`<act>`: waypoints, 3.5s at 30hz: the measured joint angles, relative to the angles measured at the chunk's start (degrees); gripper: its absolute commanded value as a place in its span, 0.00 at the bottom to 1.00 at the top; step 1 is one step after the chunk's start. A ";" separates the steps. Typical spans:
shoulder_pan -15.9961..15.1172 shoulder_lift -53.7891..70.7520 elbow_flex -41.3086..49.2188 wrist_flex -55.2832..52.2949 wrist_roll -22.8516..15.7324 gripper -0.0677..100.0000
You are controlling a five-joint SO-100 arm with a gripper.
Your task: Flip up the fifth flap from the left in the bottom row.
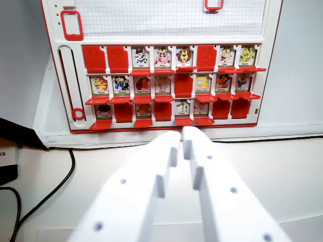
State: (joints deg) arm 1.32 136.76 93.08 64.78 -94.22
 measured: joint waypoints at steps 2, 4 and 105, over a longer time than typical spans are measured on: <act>0.00 0.35 0.35 -0.18 0.00 0.00; 0.00 1.41 1.67 -0.35 0.00 0.00; 4.66 -55.28 26.98 -78.22 -2.29 0.00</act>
State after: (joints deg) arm 5.98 81.47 120.06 -13.45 -96.50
